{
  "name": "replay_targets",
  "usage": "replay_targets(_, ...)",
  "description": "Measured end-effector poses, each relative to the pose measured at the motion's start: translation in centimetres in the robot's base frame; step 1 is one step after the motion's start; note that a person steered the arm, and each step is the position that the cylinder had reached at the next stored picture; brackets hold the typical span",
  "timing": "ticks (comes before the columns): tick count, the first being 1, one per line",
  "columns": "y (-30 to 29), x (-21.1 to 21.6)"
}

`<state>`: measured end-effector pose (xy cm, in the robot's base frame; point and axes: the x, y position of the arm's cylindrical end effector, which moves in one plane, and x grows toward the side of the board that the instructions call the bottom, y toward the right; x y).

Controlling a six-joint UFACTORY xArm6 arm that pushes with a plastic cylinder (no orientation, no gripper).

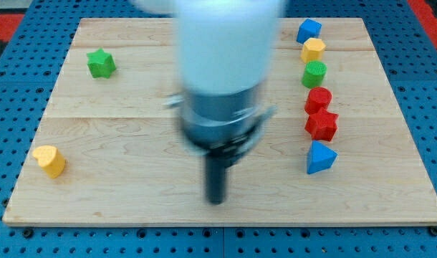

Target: Move the yellow heart below the blue triangle

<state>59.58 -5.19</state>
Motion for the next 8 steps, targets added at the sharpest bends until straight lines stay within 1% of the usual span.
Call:
replay_targets(1,-15.8,-0.3)
replay_targets(2,-24.7,-5.4)
replay_targets(3,-17.5,-7.4)
replay_targets(4,-5.3,-6.5)
replay_targets(5,5.7,-5.8)
replay_targets(6,13.9,-5.7)
replay_targets(7,6.2,-5.5)
replay_targets(8,2.7,-5.4)
